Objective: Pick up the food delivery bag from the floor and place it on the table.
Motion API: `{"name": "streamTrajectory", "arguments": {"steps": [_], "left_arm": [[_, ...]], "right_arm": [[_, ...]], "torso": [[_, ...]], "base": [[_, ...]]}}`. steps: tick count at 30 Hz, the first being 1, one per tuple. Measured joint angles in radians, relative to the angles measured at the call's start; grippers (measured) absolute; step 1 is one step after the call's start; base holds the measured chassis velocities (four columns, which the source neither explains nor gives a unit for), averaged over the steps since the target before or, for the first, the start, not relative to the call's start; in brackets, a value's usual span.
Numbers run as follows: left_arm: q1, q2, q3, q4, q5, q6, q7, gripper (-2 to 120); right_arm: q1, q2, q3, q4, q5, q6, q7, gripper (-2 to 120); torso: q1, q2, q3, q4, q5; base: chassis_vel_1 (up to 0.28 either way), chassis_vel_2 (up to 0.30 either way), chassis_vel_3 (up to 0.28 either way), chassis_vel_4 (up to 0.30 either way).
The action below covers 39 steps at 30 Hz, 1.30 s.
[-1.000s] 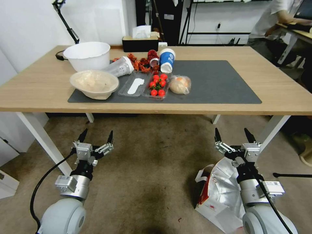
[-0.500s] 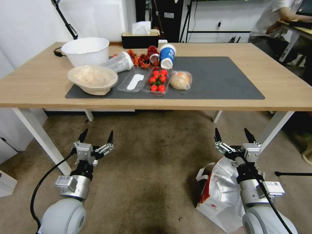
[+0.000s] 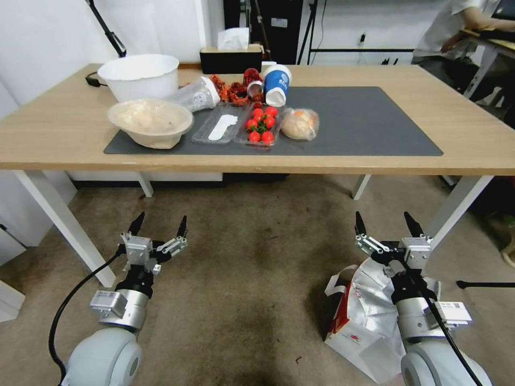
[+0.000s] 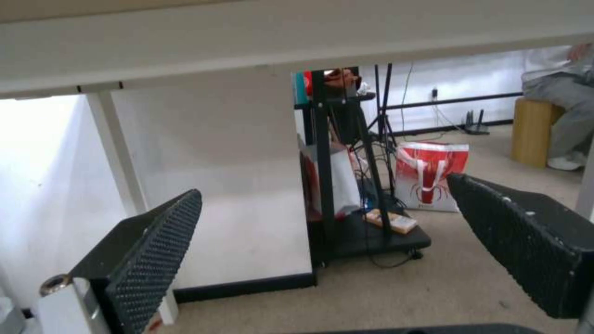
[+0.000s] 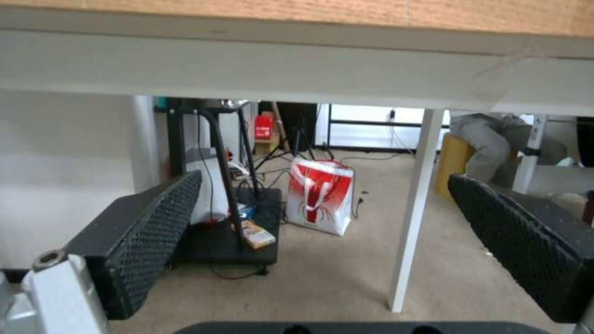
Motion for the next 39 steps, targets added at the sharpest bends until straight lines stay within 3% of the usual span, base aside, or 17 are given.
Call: {"name": "streamTrajectory", "arguments": {"steps": [39], "left_arm": [[-0.003,0.002,-0.001,0.009,0.005,-0.007,0.000,98]], "right_arm": [[-0.001,0.006,0.005,-0.015,0.006,0.012,0.002,100]], "torso": [[-0.044,-0.154,-0.110,0.0001,0.0000]], "base": [[0.000,0.000,0.000,0.000]]}}
